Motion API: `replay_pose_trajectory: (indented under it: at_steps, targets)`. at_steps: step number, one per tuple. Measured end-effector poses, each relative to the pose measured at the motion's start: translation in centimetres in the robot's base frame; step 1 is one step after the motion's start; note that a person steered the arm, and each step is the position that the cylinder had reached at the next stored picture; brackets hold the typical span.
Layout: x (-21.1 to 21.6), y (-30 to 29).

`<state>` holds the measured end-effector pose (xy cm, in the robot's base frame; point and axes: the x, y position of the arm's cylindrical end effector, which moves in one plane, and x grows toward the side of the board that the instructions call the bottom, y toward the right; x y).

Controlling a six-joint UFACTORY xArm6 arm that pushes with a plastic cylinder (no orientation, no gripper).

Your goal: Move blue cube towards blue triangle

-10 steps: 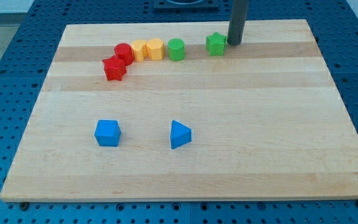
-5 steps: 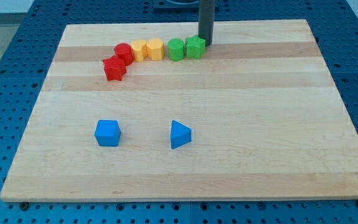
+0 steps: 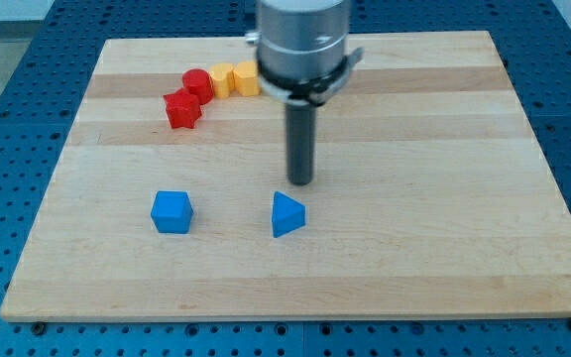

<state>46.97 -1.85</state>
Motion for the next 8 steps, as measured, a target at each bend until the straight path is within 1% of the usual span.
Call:
replay_pose_trajectory:
  at_steps: [2, 4, 5, 6, 7, 8]
  targets:
    - [-2.3, -8.2]
    - [-2.0, -17.2]
    - [-1.3, -20.8]
    - [7.2, -19.3]
    - [11.6, -18.6]
    - [11.7, -18.6]
